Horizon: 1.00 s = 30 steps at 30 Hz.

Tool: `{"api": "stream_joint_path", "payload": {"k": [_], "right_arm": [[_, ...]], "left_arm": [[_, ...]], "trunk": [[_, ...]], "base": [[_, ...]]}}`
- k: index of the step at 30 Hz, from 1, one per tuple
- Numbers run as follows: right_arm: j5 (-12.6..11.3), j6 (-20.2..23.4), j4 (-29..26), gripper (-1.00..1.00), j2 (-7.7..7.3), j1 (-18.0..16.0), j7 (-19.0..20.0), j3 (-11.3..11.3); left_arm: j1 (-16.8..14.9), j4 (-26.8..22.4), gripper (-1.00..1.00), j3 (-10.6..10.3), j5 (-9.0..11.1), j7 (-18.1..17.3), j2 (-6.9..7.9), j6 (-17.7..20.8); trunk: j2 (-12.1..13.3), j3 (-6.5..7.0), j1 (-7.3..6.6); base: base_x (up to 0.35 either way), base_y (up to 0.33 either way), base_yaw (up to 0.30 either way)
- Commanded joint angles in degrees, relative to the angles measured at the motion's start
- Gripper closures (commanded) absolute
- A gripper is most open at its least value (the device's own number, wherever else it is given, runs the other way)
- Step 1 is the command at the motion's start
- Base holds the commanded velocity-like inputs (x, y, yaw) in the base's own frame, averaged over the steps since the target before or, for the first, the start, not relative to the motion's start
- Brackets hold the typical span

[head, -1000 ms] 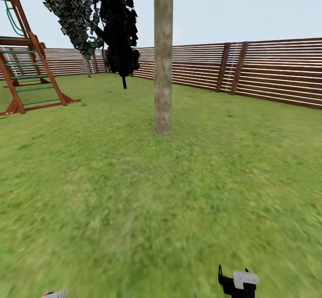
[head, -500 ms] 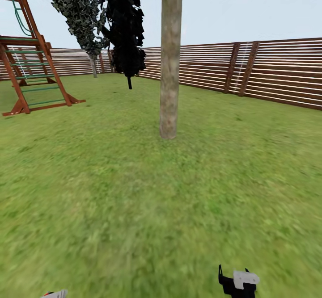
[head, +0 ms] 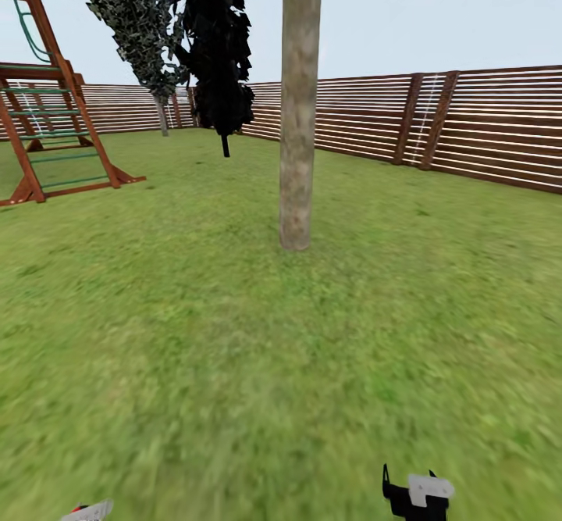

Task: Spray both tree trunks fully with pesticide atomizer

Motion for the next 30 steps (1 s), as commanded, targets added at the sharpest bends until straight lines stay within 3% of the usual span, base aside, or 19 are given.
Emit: {"api": "stream_joint_path", "payload": {"k": [1, 30], "right_arm": [[0.00, -0.01, 0.02, -1.00, 0.01, 0.00, -0.03, 0.00], [-0.01, -0.02, 0.18, -1.00, -0.07, 0.00, -0.16, -0.01]], "left_arm": [[-0.01, 0.00, 1.00, -0.04, 0.16, -0.02, -0.06, 0.00], [0.16, 0.81, 1.00, -0.76, -0.18, -0.05, -0.33, 0.07]], "trunk": [[0.00, 0.00, 0.00], [0.00, 0.05, 0.00]], "base": [[0.338, 0.000, 0.000], [0.339, 0.000, -0.012]]}}
